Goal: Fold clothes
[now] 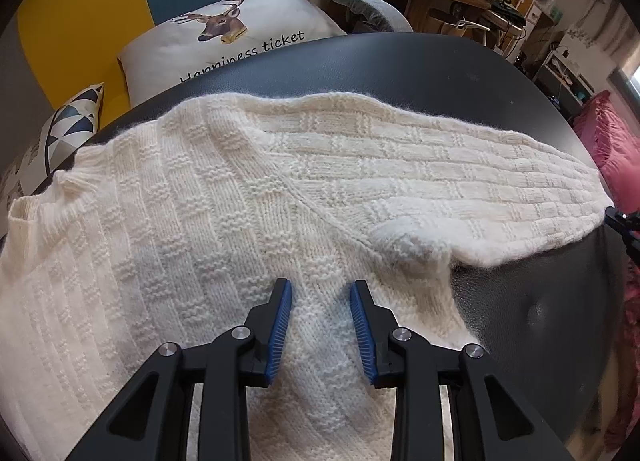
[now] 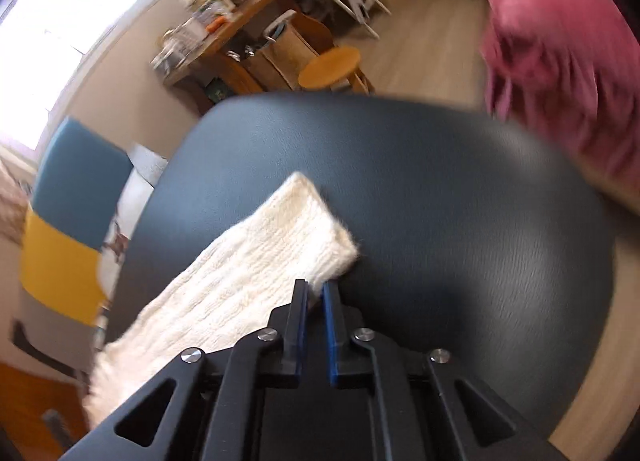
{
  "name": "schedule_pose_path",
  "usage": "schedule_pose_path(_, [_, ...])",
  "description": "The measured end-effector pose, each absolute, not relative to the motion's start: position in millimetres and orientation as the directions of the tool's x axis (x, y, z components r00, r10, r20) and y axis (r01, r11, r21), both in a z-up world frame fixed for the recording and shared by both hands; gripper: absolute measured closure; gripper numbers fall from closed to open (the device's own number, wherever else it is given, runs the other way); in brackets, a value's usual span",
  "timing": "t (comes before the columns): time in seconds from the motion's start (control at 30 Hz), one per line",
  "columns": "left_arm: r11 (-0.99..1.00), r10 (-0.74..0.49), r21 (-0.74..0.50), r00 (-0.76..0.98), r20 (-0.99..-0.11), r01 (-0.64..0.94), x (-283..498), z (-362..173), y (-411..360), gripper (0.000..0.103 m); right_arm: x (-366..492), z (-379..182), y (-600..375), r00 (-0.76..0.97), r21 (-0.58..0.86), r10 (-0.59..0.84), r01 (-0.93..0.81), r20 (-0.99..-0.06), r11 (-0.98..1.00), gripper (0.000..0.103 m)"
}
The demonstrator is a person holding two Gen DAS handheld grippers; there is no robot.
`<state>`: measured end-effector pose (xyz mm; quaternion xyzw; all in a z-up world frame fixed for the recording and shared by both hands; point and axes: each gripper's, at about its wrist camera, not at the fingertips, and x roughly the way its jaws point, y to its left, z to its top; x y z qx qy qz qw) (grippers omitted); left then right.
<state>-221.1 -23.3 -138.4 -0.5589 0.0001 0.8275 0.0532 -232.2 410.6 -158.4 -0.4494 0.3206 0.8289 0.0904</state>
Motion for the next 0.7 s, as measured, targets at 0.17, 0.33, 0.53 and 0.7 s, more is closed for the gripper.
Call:
schedule_pose_path(0.17, [-0.992,0.114,-0.088,-0.364,-0.924,-0.088,-221,-137,-29,0.070,-242,-145,418,-0.552,0.320,-0.044,-0.415,-0.833,-0.851,0.099])
schedule_pose_path(0.33, [-0.983,0.181,-0.161,-0.366,-0.913,-0.083,-222,-132,-41,0.070,-244,-127,399,-0.596,0.380,-0.153,-0.277,-0.789,-0.882,0.093])
schedule_pose_path(0.53, [-0.949,0.274,-0.315,-0.438,-0.856,0.021,-226,-113,-97,0.070,-265,-134,322,-0.495,0.297,-0.240,-0.040,-0.835,-0.954,0.090])
schedule_pose_path(0.7, [-0.954,0.225,-0.292,-0.484,-0.846,0.067,-234,-107,-125,0.070,-284,-153,283,-0.423,0.138,-0.140,0.036,-0.895,-0.990,0.090])
